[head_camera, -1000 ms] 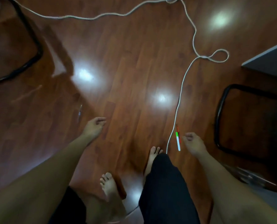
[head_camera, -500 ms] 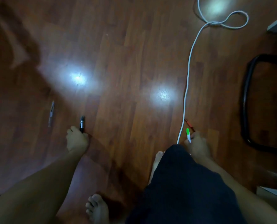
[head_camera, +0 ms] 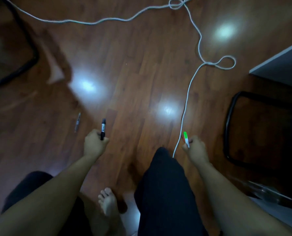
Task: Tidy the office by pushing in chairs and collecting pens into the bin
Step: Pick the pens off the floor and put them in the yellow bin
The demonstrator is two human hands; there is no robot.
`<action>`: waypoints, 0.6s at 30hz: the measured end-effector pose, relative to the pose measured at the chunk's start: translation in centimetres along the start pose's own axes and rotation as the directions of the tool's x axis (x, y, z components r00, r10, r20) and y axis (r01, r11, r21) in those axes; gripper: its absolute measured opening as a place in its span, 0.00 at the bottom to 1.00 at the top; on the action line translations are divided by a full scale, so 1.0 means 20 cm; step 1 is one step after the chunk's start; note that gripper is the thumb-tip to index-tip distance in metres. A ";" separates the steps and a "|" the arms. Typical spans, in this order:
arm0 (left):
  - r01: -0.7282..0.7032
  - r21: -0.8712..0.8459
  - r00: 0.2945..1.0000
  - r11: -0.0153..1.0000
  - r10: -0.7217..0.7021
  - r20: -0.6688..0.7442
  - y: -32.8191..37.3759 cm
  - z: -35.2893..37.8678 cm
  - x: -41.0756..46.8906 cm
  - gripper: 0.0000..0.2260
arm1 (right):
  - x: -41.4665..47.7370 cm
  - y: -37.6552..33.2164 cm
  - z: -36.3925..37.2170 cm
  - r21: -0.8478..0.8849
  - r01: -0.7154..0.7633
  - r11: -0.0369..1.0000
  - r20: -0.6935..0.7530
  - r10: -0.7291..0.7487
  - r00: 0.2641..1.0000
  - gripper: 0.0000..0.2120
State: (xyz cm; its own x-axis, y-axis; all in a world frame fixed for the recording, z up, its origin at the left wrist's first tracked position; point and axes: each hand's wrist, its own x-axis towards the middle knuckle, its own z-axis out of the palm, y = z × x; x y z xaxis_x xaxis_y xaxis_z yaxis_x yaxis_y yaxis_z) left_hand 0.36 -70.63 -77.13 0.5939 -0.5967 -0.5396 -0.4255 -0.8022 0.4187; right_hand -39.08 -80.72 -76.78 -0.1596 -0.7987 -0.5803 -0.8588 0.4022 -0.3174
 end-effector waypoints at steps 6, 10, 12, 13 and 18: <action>-0.030 -0.013 0.999 0.999 0.030 0.025 0.40 -0.89 -0.67 0.10 | -0.66 -0.61 -0.86 -0.013 0.146 0.989 0.046 -0.146 0.988 0.07; -0.039 -0.063 0.999 0.997 0.039 0.007 0.59 -1.47 -1.07 0.09 | -1.03 -0.94 -1.30 -0.002 0.216 0.976 0.047 -0.216 0.975 0.10; -0.032 -0.086 0.999 0.996 0.031 -0.007 0.66 -1.72 -1.24 0.08 | -1.21 -1.10 -1.47 -0.013 0.245 0.969 0.061 -0.244 0.968 0.08; -0.031 -0.096 0.999 0.995 0.029 -0.015 0.69 -1.83 -1.31 0.08 | -1.30 -1.18 -1.55 -0.015 0.257 0.966 0.063 -0.256 0.965 0.08; -0.037 -0.113 0.999 0.993 0.034 -0.021 0.72 -2.23 -1.57 0.10 | -1.68 -1.50 -1.75 -0.010 0.352 0.936 0.095 -0.350 0.932 0.06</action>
State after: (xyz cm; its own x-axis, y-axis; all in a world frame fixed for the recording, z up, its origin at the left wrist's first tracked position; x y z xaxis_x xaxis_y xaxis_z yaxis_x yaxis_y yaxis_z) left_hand 5.97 -62.53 -21.63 0.5931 -0.6234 -0.5095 -0.3668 -0.7726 0.5183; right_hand -25.00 -81.63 -21.49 0.1981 -0.8425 -0.5009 -0.8647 0.0904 -0.4940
